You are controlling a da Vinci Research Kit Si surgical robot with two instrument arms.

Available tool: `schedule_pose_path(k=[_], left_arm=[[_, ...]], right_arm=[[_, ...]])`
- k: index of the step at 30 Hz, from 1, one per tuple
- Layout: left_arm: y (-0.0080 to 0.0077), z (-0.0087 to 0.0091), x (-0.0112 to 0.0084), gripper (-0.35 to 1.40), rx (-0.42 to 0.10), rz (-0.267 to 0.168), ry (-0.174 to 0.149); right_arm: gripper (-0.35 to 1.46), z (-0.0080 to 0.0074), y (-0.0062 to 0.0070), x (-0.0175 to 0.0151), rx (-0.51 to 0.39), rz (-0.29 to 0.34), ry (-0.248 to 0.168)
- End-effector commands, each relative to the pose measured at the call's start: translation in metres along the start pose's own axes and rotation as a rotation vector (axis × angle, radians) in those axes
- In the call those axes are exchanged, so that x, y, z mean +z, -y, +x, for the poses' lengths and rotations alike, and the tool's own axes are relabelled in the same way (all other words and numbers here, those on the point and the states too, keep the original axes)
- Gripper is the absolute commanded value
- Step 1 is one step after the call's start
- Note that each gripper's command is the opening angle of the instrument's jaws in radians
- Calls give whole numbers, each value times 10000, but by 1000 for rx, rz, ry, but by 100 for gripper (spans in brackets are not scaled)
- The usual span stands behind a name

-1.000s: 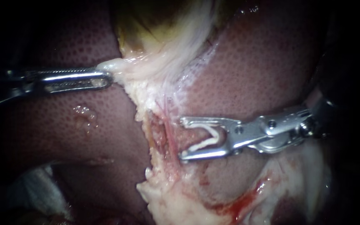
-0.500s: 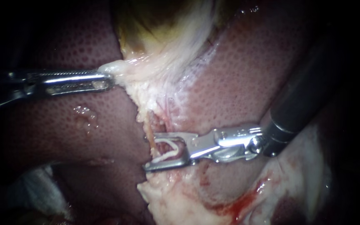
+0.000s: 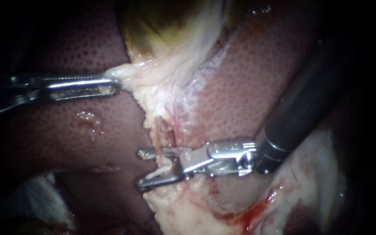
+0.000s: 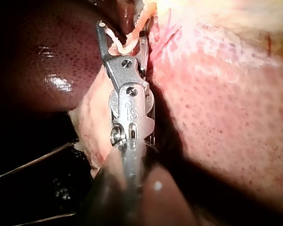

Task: Clipping first clip left tube

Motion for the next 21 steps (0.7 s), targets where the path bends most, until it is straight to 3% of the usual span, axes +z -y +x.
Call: schedule_pose_path(k=[1, 9, 10, 13, 17, 21], left_arm=[[0, 0, 0, -35, 0, -1, 0], [0, 0, 1, -35, 0, -1, 0], [0, 0, 1, -35, 0, -1, 0], [0, 0, 1, -35, 0, -1, 0], [0, -1, 1, -35, 0, -1, 0], [0, -1, 1, -35, 0, -1, 0]], right_arm=[[47, 0, 0, 0, 0, -1, 0], [41, -1, -2, 0, 18, -1, -9], [32, -1, -2, -1, 41, 0, -11], [-35, -2, -2, -6, 141, 16, 6], [-35, -5, -6, -7, 158, 8, 47], [-35, -8, -6, -8, 167, 8, 52]])
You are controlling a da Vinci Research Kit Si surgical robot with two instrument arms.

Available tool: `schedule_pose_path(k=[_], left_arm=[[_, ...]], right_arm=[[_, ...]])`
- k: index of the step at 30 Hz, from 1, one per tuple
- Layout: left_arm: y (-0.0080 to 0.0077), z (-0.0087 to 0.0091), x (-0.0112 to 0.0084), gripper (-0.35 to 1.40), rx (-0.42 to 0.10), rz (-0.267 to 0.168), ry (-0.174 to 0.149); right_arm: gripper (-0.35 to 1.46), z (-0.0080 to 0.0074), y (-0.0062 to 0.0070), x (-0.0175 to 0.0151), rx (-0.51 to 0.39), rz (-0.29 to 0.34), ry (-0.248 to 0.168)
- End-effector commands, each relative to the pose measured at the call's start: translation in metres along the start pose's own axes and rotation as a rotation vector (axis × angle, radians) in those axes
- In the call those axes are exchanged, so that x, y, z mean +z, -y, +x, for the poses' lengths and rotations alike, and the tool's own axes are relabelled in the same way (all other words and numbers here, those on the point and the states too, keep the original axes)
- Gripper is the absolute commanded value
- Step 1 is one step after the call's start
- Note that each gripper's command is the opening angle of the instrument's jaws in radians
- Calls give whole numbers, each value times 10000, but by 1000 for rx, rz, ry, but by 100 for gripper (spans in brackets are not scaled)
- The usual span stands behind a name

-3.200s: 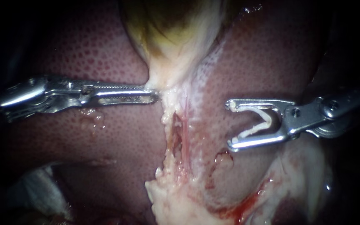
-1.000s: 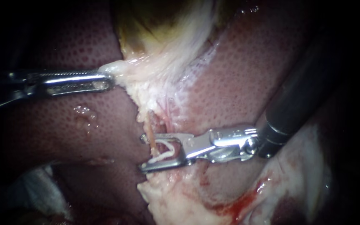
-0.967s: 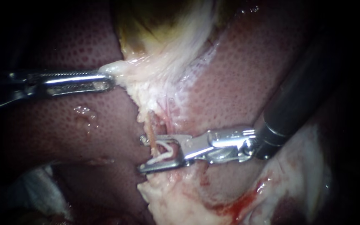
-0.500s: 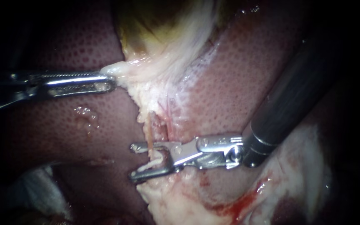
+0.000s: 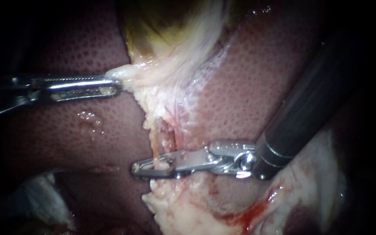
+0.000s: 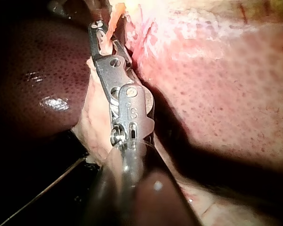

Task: Clipping first clip left tube

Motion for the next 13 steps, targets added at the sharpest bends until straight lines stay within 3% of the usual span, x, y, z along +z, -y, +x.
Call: schedule_pose_path(k=[1, 13], left_arm=[[0, 0, 0, -35, 0, 0, 0], [0, 0, 1, -35, 0, 1, 0]], right_arm=[[-35, -1, 1, 1, 4, 2, 0], [-35, -1, 1, 1, 4, 3, 4]])
